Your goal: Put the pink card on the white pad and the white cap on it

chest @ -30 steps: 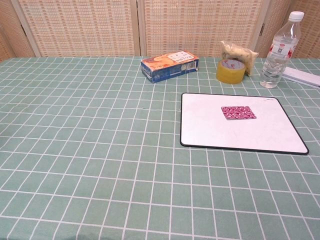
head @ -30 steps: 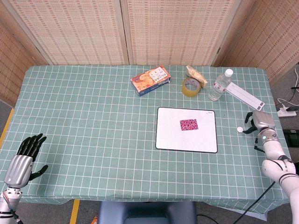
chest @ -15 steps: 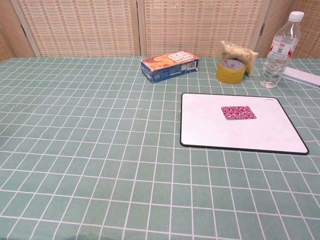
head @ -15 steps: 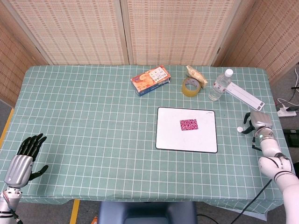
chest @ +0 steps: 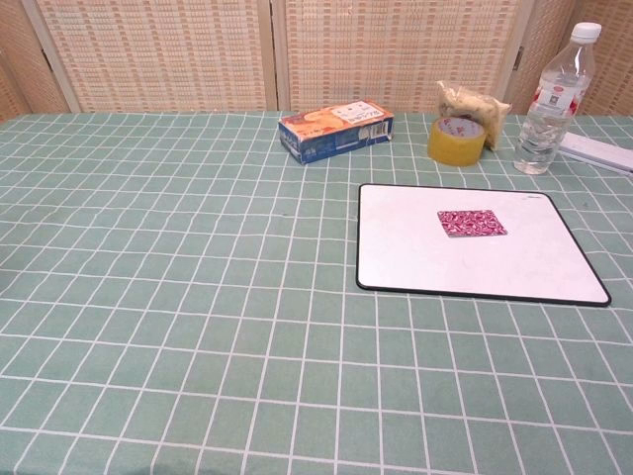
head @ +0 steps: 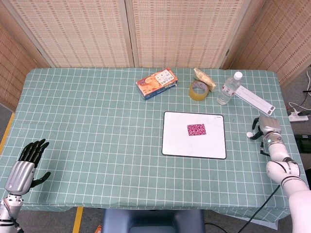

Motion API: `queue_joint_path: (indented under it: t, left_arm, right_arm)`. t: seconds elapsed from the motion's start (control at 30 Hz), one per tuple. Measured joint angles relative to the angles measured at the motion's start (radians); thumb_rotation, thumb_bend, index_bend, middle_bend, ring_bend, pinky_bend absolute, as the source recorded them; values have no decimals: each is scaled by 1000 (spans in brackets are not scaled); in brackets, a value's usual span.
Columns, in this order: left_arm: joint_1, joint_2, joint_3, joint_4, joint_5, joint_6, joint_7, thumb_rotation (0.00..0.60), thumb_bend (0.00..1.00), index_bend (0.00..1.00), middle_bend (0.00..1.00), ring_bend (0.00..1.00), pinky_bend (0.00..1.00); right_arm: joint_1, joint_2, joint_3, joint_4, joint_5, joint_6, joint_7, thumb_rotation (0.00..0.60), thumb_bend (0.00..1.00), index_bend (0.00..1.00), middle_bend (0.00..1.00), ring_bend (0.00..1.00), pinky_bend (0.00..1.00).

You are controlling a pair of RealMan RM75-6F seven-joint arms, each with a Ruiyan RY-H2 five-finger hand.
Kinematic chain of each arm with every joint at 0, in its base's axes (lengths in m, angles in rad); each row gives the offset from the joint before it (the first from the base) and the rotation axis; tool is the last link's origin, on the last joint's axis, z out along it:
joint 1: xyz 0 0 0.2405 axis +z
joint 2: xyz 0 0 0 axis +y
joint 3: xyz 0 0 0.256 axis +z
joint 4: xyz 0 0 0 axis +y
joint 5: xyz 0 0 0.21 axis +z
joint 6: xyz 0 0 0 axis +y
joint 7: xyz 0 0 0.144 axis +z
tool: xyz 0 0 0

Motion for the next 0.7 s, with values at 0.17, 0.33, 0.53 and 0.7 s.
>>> queue_joint_path:
  t: [0.17, 0.33, 0.53, 0.7]
  left_arm:
    - [0, 0, 0, 1, -1, 1, -7, 600, 169, 0, 0, 0, 0]
    - [-3, 1, 1, 2, 0, -1, -12, 600, 169, 0, 0, 0, 0]
    - [-3, 2, 1, 4, -2, -1, -21, 600, 168, 0, 0, 0, 0]
    - [-3, 3, 2, 5, -2, 0, -28, 600, 169, 0, 0, 0, 0]
  right_arm:
    - [5, -10, 5, 16, -2, -15, -2, 600, 48, 551, 880, 731, 614]
    - [11, -17, 11, 24, -6, -27, -3, 600, 49, 549, 880, 731, 614]
    - [14, -18, 16, 23, -9, -37, -2, 600, 54, 553, 880, 731, 614]
    - [16, -23, 19, 33, -9, -51, -6, 600, 56, 567, 880, 731, 614]
